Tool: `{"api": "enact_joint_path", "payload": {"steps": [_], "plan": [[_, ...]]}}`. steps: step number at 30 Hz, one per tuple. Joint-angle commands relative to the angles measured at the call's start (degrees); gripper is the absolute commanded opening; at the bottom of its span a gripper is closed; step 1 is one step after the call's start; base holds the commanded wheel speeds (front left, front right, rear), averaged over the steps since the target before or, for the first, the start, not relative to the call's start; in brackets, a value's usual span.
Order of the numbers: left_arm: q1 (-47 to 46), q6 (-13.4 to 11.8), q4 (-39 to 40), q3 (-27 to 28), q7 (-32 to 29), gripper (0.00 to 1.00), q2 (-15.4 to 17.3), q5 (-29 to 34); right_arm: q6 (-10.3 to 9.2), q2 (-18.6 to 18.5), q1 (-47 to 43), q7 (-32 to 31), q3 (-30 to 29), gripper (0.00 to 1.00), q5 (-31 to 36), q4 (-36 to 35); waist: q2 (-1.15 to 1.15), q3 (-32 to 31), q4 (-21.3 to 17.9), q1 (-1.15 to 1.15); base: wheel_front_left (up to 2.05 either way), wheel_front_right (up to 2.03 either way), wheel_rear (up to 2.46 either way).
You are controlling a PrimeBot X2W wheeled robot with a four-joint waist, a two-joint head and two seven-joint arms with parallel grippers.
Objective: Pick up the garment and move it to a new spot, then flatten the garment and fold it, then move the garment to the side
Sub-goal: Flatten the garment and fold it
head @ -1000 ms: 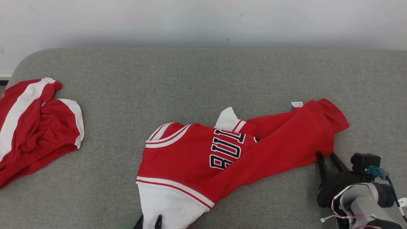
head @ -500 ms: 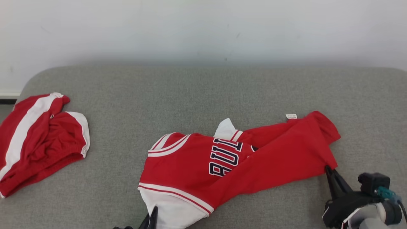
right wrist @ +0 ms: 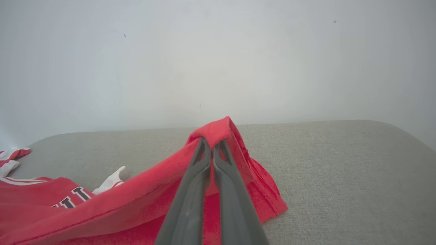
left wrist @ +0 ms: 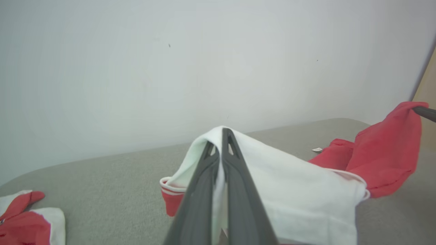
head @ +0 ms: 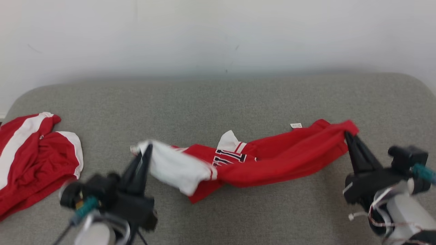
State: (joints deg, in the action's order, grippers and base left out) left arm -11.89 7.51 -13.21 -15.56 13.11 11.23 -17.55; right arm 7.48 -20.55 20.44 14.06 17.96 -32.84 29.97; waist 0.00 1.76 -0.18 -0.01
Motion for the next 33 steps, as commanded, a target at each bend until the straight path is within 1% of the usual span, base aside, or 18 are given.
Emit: {"api": "enact_joint_path", "payload": {"steps": [1, 6, 9, 10, 11, 13, 16, 17, 20, 24, 29, 33], "plan": [[-4.19, -0.08, 0.9, -0.61, -0.79, 0.0, 1.29, -0.84, 0.02, -0.72, 2.43, -0.48, -0.06, 0.0, -0.23, -0.45, 0.0, 1.57, -0.49, 0.01, 0.0, 0.0, 0.0], [-19.64, -0.08, 2.44, -3.27, -5.4, 0.0, 6.56, -4.55, 0.02, -1.71, 12.82, -2.87, -0.23, 0.0, -0.78, -1.25, 0.0, 7.58, -1.37, 0.01, 0.0, 0.0, 0.0], [-30.23, -0.09, 2.27, -3.31, -8.79, 0.0, 8.12, -9.83, 0.02, -1.84, 20.91, -4.9, -0.17, 0.0, -1.3, -0.69, 0.0, 12.31, -2.32, 0.01, 0.0, 0.0, 0.0], [-38.27, -0.09, 1.74, -3.47, -11.21, 0.0, 9.42, -12.74, 0.02, -2.42, 27.11, -6.4, -0.68, 0.0, -1.93, 0.26, 0.0, 15.65, -2.81, 0.01, 0.0, 0.0, 0.0], [-42.29, -0.09, 0.96, -3.43, -12.16, 0.0, 9.68, -13.93, 0.02, -2.42, 30.41, -7.08, -0.84, 0.0, -2.26, 0.84, 0.0, 17.28, -3.02, 0.01, 0.0, 0.0, 0.0], [-50.71, -0.09, -0.74, -4.06, -14.24, 0.0, 10.94, -14.83, 0.02, -2.69, 37.22, -8.64, -1.27, 0.0, -3.16, 1.97, 0.0, 20.67, -3.45, 0.01, 0.0, 0.0, 0.0], [-63.02, -0.09, -4.85, -5.62, -16.71, 0.0, 11.98, -15.26, 0.02, -2.84, 47.5, -10.85, -1.79, 0.0, -5.09, 4.45, 0.0, 24.92, -4.1, 0.01, 0.0, 0.0, 0.0], [-67.23, -0.09, -6.5, -5.85, -17.23, 0.0, 11.94, -15.66, 0.02, -2.53, 50.79, -11.63, -2.34, 0.0, -6.29, 5.38, 0.0, 26.21, -4.31, 0.01, 0.0, 0.0, 0.0], [-77.74, -0.09, -12.04, -6.16, -16.99, 0.0, 10.24, -15.72, 0.02, -2.11, 59.52, -13.32, -3.97, 0.0, -9.2, 7.91, 0.0, 28.88, -4.6, 0.01, 0.0, 0.0, 0.0], [-89.65, -0.1, -18.88, -7.94, -15.26, 0.0, 8.23, -14.54, 0.02, -2.63, 69.75, -15.16, -4.48, 0.0, -9.2, 11.58, 0.0, 31.77, -4.61, 0.01, 0.0, 0.0, 0.0], [-99.67, -0.1, -27.12, -10.87, -12.65, 0.0, 6.3, -14.11, 0.02, -2.58, 79.61, -16.21, -4.63, 0.0, -8.28, 17.0, 0.0, 34.21, -4.4, 0.01, 0.0, 0.0, 0.0], [-104.32, -0.1, -33.18, -10.94, -10.03, 0.0, 4.6, -15.58, 0.02, -2.62, 84.86, -15.62, -4.57, 0.0, -6.99, 21.0, 0.0, 35.82, -4.58, 0.01, 0.0, 0.0, 0.0]]}}
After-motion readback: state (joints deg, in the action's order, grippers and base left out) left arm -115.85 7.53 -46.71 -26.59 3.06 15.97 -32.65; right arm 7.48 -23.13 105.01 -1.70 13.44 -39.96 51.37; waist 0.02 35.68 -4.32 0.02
